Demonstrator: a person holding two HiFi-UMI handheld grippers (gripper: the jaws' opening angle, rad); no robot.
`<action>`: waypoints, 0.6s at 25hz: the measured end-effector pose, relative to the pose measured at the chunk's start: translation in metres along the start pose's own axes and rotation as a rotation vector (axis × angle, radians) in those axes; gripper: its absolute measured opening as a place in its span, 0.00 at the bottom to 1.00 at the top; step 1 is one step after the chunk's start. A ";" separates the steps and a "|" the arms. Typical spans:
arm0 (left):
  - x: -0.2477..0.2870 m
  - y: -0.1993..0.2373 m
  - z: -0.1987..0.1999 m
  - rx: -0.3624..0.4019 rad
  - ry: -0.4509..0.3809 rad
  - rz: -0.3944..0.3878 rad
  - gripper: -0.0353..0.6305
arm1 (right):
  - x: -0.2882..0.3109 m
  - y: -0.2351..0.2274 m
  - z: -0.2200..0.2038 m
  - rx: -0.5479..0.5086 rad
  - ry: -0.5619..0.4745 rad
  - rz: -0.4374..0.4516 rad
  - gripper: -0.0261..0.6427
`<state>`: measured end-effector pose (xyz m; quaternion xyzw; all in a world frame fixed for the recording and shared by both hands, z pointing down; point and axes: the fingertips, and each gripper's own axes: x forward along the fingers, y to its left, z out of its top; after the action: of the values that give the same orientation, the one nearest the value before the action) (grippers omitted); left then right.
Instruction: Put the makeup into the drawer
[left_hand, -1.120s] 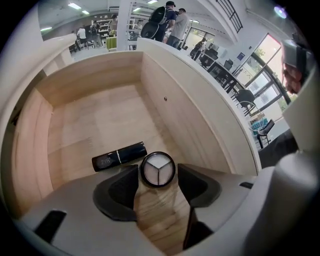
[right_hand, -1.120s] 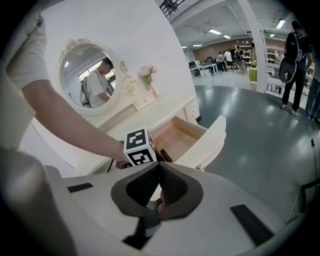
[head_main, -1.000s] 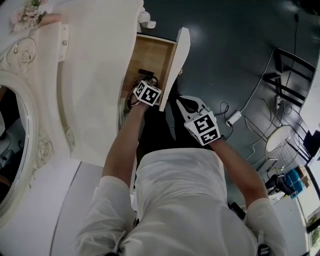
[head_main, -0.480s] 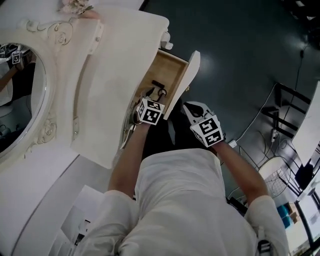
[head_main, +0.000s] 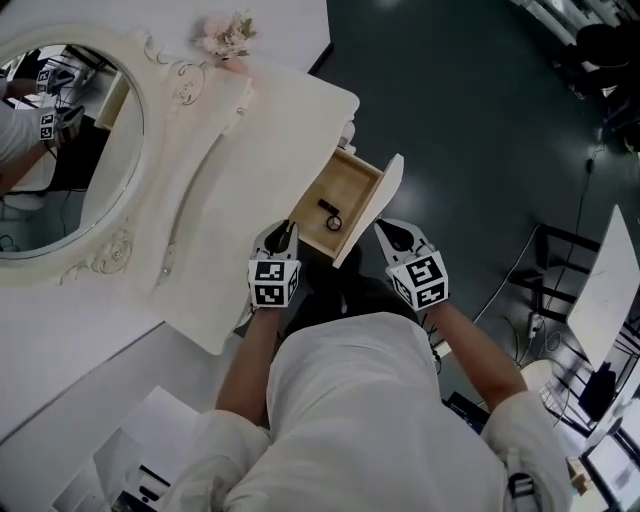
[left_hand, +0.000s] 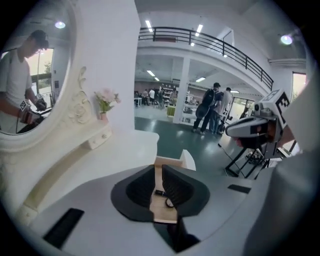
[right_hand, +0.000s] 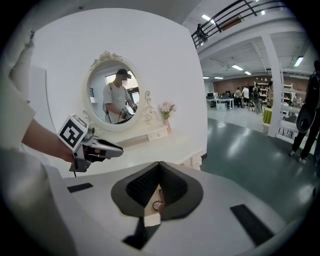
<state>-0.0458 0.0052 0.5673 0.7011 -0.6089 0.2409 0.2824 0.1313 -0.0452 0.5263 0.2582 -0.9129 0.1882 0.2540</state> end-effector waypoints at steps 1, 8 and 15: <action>-0.013 0.008 0.007 -0.017 -0.032 0.015 0.13 | -0.002 0.004 0.009 -0.011 -0.021 -0.014 0.07; -0.096 0.046 0.061 -0.042 -0.254 0.070 0.08 | -0.028 0.028 0.060 -0.070 -0.124 -0.077 0.08; -0.151 0.064 0.115 -0.011 -0.440 0.032 0.08 | -0.053 0.041 0.089 -0.120 -0.190 -0.157 0.08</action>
<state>-0.1311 0.0281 0.3872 0.7254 -0.6682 0.0834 0.1428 0.1142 -0.0348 0.4162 0.3300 -0.9194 0.0874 0.1954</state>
